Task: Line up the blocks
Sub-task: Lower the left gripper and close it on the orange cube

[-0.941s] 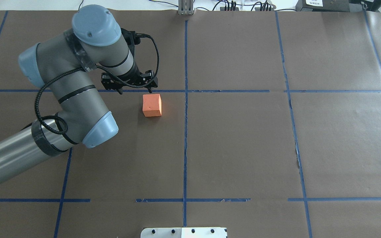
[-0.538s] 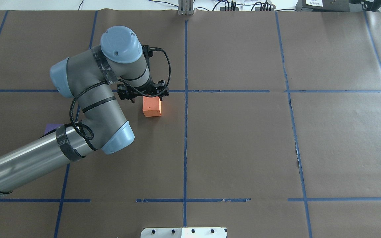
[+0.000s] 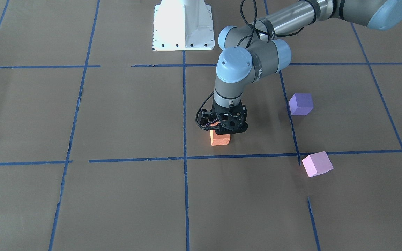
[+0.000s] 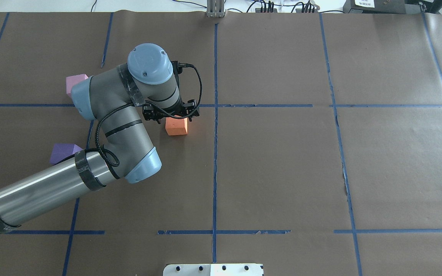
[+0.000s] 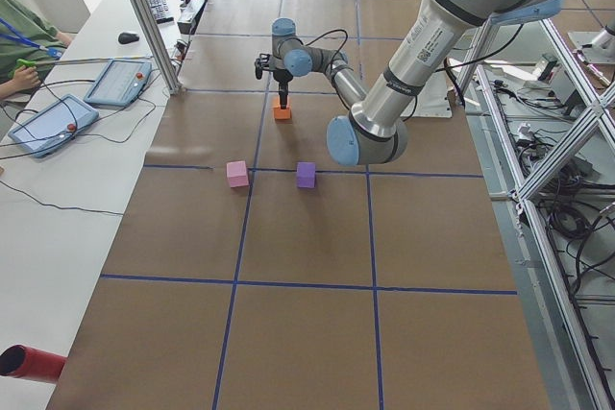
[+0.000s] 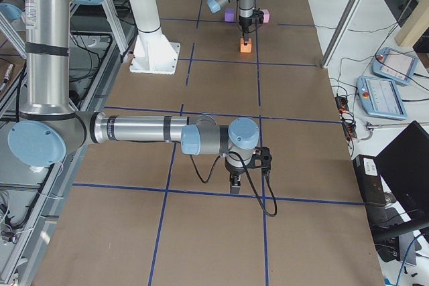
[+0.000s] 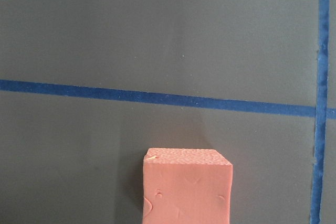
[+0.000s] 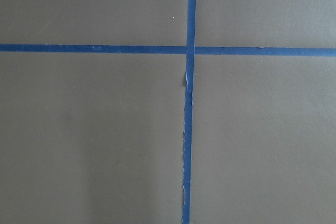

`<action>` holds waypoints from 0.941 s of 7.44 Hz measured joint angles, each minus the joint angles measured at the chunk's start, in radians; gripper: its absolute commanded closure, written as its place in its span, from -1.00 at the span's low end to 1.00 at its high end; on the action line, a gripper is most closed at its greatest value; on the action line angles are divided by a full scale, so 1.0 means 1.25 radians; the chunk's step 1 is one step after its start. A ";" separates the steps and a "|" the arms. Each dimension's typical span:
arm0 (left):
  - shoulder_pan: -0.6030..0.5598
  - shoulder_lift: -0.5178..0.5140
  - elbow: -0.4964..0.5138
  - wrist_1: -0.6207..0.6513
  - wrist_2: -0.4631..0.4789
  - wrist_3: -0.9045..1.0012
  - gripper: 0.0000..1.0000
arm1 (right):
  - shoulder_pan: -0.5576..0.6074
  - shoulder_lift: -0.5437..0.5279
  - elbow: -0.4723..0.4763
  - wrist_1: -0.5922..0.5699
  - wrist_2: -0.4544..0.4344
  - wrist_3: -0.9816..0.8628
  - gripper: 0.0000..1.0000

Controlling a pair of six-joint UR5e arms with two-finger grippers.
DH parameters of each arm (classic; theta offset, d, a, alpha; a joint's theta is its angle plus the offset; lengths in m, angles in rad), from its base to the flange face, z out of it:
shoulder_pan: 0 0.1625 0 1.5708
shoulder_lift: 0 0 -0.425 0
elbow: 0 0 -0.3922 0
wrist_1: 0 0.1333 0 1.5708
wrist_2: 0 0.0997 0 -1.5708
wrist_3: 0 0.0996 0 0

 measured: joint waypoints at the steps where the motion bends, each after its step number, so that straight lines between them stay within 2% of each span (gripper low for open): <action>1: 0.003 -0.001 0.017 -0.022 0.008 0.000 -1.00 | 0.000 0.000 0.000 0.000 0.000 0.000 -1.00; 3: 0.013 -0.001 0.039 -0.049 0.027 -0.009 -0.99 | 0.000 0.000 0.000 0.000 0.000 0.000 -1.00; 4: 0.021 -0.001 0.044 -0.053 0.030 -0.015 -0.60 | 0.000 0.000 0.000 0.000 0.000 0.000 -1.00; 6: 0.026 -0.001 0.045 -0.056 0.032 -0.021 0.95 | 0.000 0.000 0.000 0.000 0.000 0.000 -1.00; 7: 0.025 -0.002 0.043 -0.055 0.032 -0.023 1.00 | 0.000 0.000 0.000 0.000 0.000 0.000 -1.00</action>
